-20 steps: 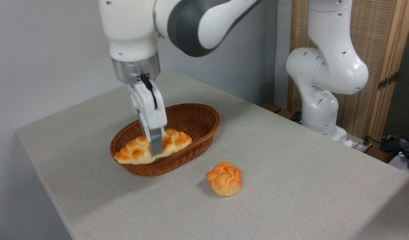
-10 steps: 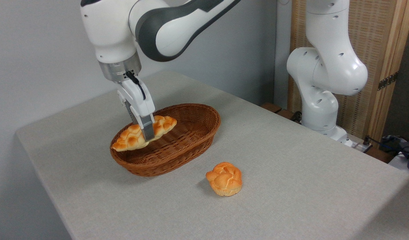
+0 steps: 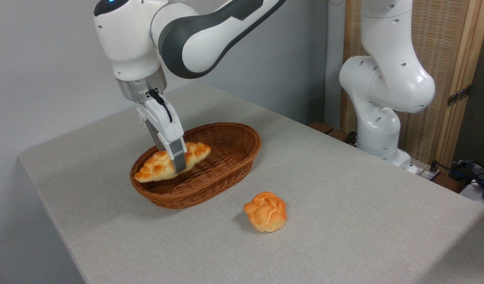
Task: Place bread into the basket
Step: 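Open the gripper to release the roll and raise it away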
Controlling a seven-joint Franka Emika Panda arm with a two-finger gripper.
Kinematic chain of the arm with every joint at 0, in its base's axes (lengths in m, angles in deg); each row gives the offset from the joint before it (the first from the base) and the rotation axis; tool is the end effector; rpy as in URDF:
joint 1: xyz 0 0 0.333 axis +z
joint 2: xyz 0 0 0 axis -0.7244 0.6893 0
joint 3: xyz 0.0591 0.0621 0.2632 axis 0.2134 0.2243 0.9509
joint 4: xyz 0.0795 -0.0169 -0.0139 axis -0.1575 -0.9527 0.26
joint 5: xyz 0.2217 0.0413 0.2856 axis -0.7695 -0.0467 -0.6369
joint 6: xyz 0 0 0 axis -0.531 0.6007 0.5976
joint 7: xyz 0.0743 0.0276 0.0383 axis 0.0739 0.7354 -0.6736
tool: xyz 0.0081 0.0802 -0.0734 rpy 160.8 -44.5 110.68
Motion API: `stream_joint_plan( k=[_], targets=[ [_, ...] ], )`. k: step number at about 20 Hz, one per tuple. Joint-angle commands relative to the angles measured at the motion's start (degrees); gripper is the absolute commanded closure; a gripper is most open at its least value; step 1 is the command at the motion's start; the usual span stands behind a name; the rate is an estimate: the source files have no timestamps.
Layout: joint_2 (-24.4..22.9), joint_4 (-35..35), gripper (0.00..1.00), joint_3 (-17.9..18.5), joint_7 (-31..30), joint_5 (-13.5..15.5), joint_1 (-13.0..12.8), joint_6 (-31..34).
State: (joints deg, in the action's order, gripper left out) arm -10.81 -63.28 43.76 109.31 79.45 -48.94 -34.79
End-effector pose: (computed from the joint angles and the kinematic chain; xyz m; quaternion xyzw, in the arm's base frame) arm 0.5346 -0.1611 0.4465 0.9019 -0.4213 -0.0181 0.0937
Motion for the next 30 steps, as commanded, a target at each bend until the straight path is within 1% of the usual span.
stream_joint_plan(
  k=[1,4,7,8,9,11,12,15,18,22,25,26,30],
  targets=[
    [-0.1,0.8,0.00,0.3,-1.2,0.3,-0.2,1.1],
    [-0.5,1.6,0.00,0.5,-1.3,0.2,-0.2,1.2],
    [-0.6,5.8,0.00,1.0,-1.2,0.0,-0.1,1.4],
    [-1.2,6.8,0.00,1.3,-1.3,0.0,0.2,2.7],
    [-2.3,7.3,0.00,1.8,-1.3,-0.7,0.4,4.7],
    [-4.4,8.5,0.00,4.8,-1.0,-4.6,0.4,7.5],
    [-5.5,8.4,0.00,6.0,-0.7,-5.7,0.4,7.6],
    [-8.8,8.3,0.00,10.6,-0.5,-5.8,0.4,7.7],
    [-10.3,7.9,0.00,12.3,-0.6,-6.3,0.4,7.8],
    [-10.3,7.6,0.00,12.5,-0.9,-6.5,0.4,7.8],
    [-10.3,7.7,0.00,12.5,-0.6,-6.2,0.4,11.3],
    [-10.3,7.7,0.00,12.4,-0.6,-5.9,0.4,11.9],
    [-10.2,7.7,0.00,12.2,-0.5,-6.0,0.4,12.3]
  ],
)
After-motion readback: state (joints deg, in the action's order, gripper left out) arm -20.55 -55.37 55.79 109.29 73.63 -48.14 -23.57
